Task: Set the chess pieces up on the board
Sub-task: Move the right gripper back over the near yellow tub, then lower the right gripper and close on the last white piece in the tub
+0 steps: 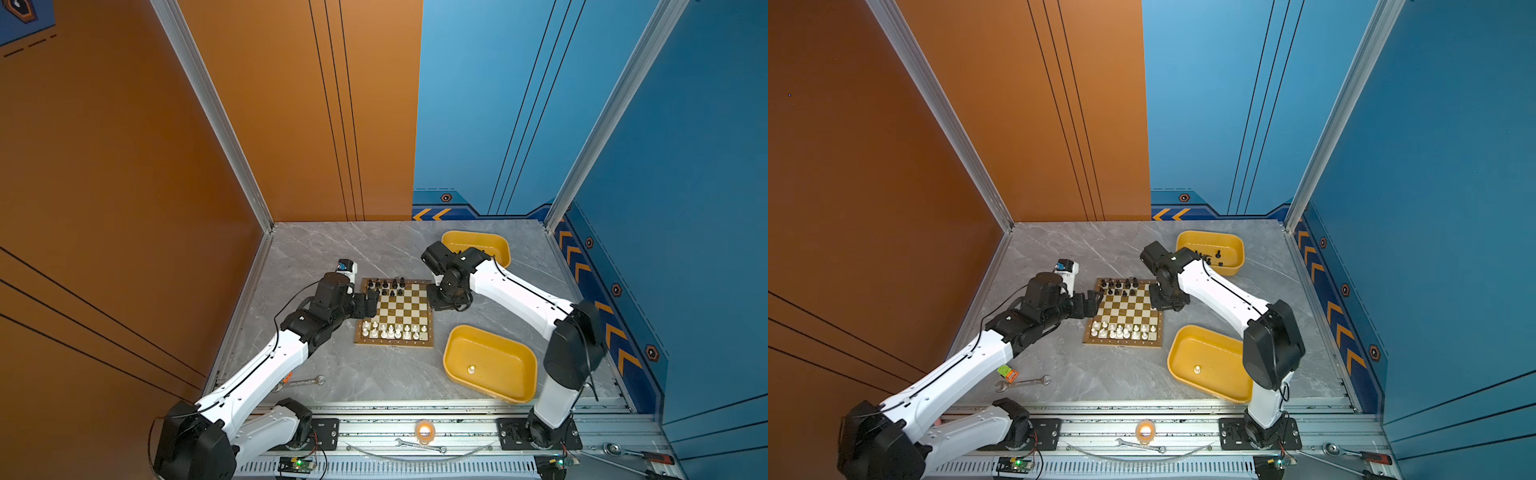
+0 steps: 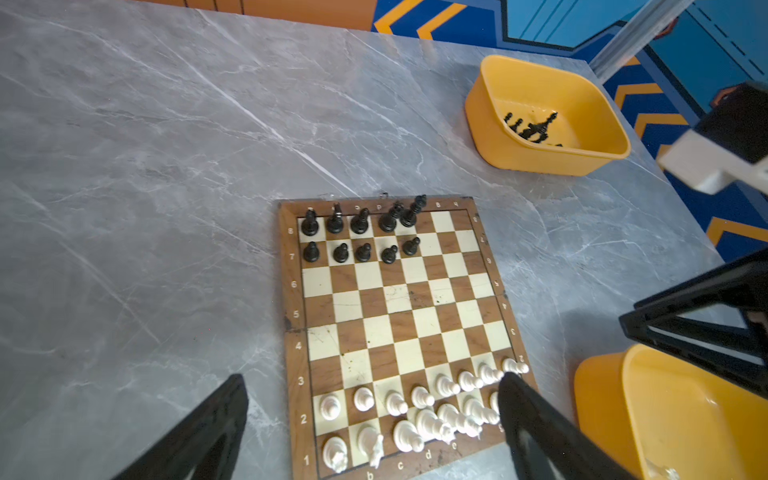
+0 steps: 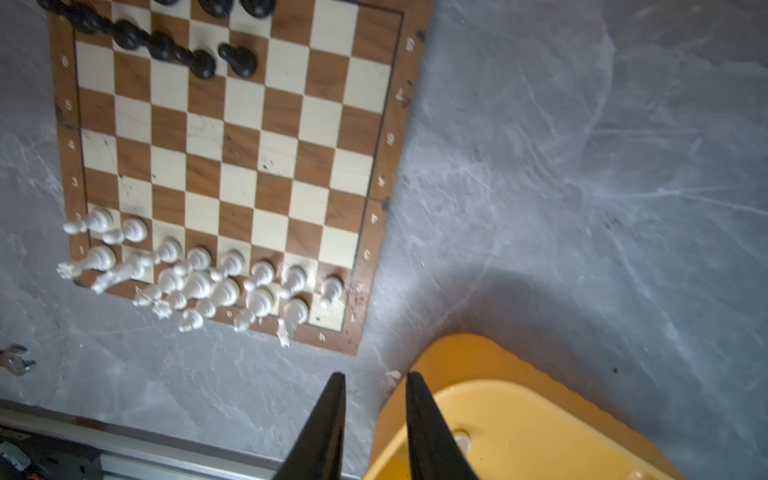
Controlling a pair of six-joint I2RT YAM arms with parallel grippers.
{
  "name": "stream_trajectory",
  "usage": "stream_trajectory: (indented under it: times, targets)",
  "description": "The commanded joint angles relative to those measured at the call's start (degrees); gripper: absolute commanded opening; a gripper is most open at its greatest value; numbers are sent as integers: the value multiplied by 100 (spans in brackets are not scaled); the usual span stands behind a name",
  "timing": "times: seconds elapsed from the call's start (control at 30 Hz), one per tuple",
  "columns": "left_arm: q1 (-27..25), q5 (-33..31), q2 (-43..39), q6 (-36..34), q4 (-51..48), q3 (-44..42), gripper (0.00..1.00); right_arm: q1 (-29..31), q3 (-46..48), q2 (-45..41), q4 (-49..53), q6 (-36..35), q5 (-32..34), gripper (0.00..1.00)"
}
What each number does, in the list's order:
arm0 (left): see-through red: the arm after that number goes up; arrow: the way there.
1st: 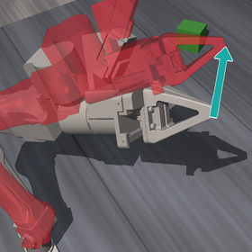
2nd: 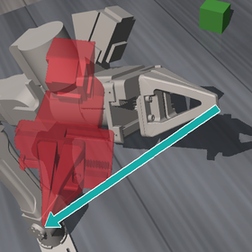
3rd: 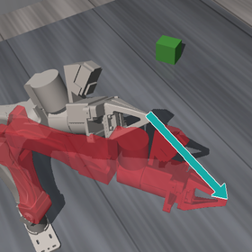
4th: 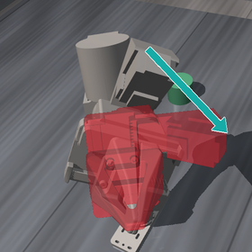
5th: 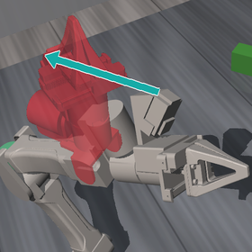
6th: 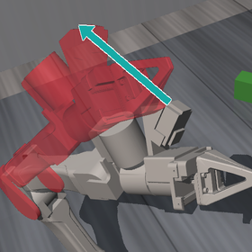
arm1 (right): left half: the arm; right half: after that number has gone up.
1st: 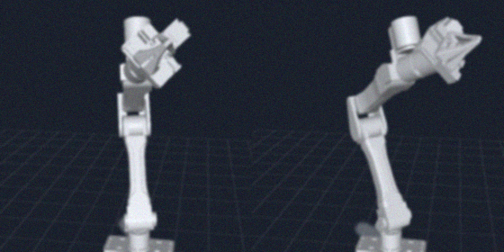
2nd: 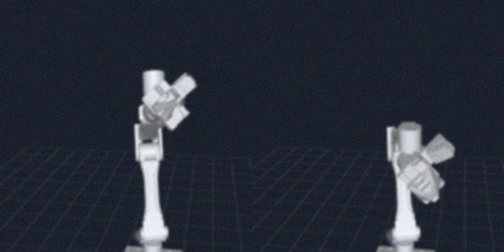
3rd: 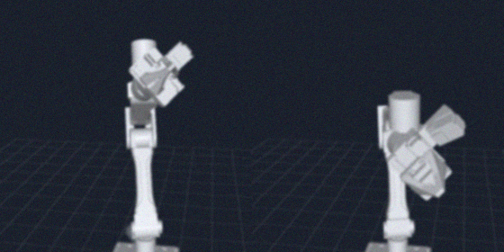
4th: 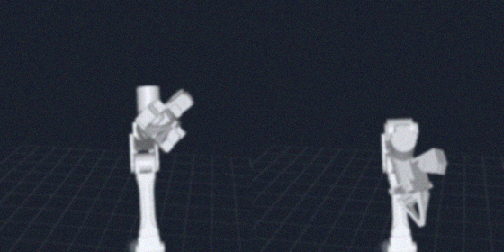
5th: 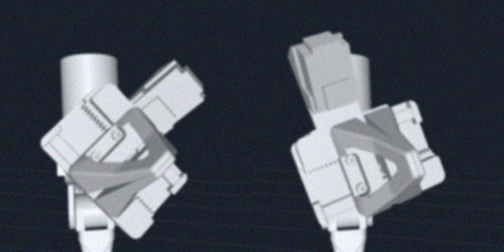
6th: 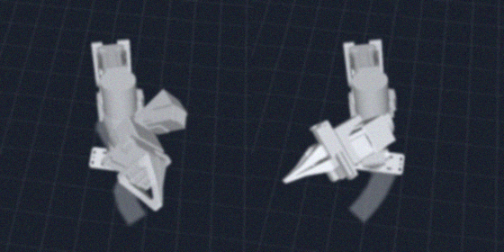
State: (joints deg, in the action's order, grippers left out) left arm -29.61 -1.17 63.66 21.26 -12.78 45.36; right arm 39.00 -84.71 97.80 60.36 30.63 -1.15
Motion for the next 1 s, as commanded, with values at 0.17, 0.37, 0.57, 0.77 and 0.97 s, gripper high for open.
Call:
stream_trajectory:
  times: [0.17,0.37,0.57,0.77,0.97]
  targets:
    - [-1164,-279,424,105,145,306,95,293,2351,-1558,-344,1031,53,26]
    - [-1660,-586,446,190,6,364,95,526,3239,-2099,-654,1418,34,35]
    - [-1892,-847,401,271,-76,386,94,550,3702,-2174,-909,1413,44,33]
    - [-2029,-1066,445,309,-130,474,94,417,3987,-2118,-1137,1254,-52,32]
    - [-2097,-1153,527,295,-197,578,94,246,4029,-2059,-1254,1073,-145,29]
